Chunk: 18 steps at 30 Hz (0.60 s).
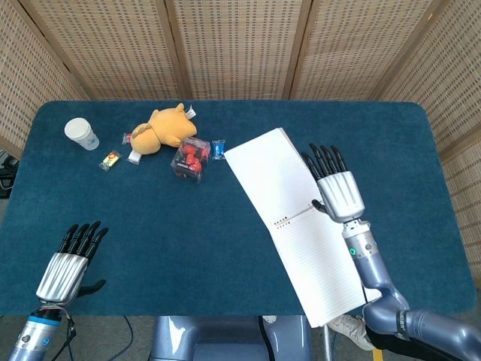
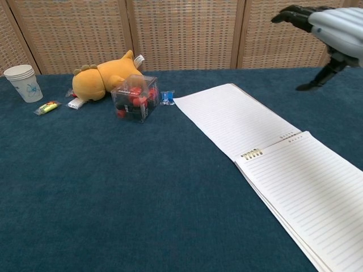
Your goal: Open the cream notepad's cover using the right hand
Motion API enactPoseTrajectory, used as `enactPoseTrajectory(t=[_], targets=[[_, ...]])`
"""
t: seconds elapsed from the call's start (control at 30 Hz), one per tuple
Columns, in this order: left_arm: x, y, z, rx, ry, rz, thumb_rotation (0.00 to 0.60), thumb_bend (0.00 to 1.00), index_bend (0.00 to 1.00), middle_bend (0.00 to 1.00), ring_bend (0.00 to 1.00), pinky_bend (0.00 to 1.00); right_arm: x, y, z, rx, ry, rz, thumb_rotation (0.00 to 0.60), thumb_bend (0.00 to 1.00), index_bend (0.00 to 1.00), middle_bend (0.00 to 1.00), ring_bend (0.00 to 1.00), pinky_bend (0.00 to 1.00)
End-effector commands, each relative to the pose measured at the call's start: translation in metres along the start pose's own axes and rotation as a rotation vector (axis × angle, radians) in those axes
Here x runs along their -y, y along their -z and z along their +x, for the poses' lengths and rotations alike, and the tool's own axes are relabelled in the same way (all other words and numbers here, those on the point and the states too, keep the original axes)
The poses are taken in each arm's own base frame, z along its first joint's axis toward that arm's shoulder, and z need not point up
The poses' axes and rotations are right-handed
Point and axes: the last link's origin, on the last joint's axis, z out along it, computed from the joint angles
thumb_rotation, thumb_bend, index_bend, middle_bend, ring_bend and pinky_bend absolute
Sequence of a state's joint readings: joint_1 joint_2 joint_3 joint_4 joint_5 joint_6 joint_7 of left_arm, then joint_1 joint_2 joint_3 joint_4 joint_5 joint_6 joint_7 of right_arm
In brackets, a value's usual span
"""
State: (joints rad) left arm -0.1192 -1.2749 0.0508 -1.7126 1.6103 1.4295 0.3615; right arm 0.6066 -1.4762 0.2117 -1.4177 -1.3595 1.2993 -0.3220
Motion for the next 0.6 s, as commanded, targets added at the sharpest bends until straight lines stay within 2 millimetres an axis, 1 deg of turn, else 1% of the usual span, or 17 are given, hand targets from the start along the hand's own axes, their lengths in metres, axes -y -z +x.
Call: enactPoseTrajectory(t=[0.03, 0.13, 0.23, 0.33, 0.5, 0.6], targets=[[0.000, 0.001, 0.001, -0.008, -0.003, 0.003, 0.600, 0.00, 0.00, 0.00, 0.00, 0.00, -0.027, 0.044, -0.004, 0.005, -0.029, -0.045, 0.600, 0.05, 0.00, 0.00, 0.00, 0.00], [0.000, 0.001, 0.002, -0.015, -0.004, 0.004, 0.600, 0.00, 0.00, 0.00, 0.00, 0.00, -0.043, 0.072, -0.007, 0.021, -0.042, -0.072, 0.600, 0.05, 0.00, 0.00, 0.00, 0.00], [-0.001, 0.002, 0.003, -0.021, -0.007, 0.003, 0.600, 0.00, 0.00, 0.00, 0.00, 0.00, -0.053, 0.097, -0.007, 0.021, -0.040, -0.082, 0.600, 0.05, 0.00, 0.00, 0.00, 0.00], [-0.001, 0.002, 0.004, -0.028, -0.012, 0.001, 0.600, 0.00, 0.00, 0.00, 0.00, 0.00, -0.059, 0.116, -0.005, 0.019, -0.036, -0.088, 0.600, 0.05, 0.00, 0.00, 0.00, 0.00], [0.001, 0.004, 0.005, -0.033, -0.008, 0.010, 0.600, 0.00, 0.00, 0.00, 0.00, 0.00, -0.068, 0.148, -0.005, 0.044, 0.018, -0.119, 0.600, 0.05, 0.00, 0.00, 0.00, 0.00], [0.002, 0.004, 0.007, -0.039, -0.005, 0.012, 0.600, 0.00, 0.00, 0.00, 0.00, 0.00, -0.070, 0.164, -0.006, 0.056, -0.028, -0.148, 0.600, 0.05, 0.00, 0.00, 0.00, 0.00]])
